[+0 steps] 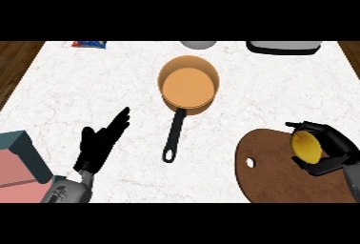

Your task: Pick the lemon from the cutting board and place it in the pot

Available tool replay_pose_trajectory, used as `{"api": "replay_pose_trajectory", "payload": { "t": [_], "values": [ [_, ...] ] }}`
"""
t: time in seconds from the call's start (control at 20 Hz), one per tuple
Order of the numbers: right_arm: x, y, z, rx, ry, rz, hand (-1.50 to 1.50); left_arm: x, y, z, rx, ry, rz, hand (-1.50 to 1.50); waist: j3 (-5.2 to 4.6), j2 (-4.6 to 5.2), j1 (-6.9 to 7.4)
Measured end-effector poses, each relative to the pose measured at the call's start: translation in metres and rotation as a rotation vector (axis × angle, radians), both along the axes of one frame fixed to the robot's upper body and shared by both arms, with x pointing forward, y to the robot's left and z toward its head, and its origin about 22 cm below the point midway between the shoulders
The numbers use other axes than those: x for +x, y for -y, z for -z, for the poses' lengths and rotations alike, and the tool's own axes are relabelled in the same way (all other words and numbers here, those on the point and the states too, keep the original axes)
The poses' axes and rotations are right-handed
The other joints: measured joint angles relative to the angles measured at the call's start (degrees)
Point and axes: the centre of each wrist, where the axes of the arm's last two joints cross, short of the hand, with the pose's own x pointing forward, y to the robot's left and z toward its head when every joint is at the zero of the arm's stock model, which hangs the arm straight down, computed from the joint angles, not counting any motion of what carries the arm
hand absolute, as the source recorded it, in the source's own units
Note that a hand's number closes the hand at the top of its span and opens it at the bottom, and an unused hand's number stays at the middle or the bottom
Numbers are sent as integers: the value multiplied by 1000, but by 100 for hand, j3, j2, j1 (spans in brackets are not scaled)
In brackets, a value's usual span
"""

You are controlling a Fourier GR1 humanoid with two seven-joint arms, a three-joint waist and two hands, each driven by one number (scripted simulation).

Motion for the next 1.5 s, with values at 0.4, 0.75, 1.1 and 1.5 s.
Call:
{"api": "replay_pose_trajectory", "payload": {
  "t": [0.4,0.75,1.1,1.5],
  "values": [
    [56,-7,-26,25,159,103,150,-1,-2,-4,1,3,-8,0,50,32,0],
    [84,-21,-52,-32,294,96,150,-6,-8,-4,-1,-2,-23,0,47,2,-108],
    [103,-40,-96,-124,450,72,150,-7,-14,1,1,-12,-43,0,38,-35,-218],
    [114,-89,-164,-247,554,66,150,-2,-17,-2,6,-17,-47,0,34,-53,-252]
  ]
}}
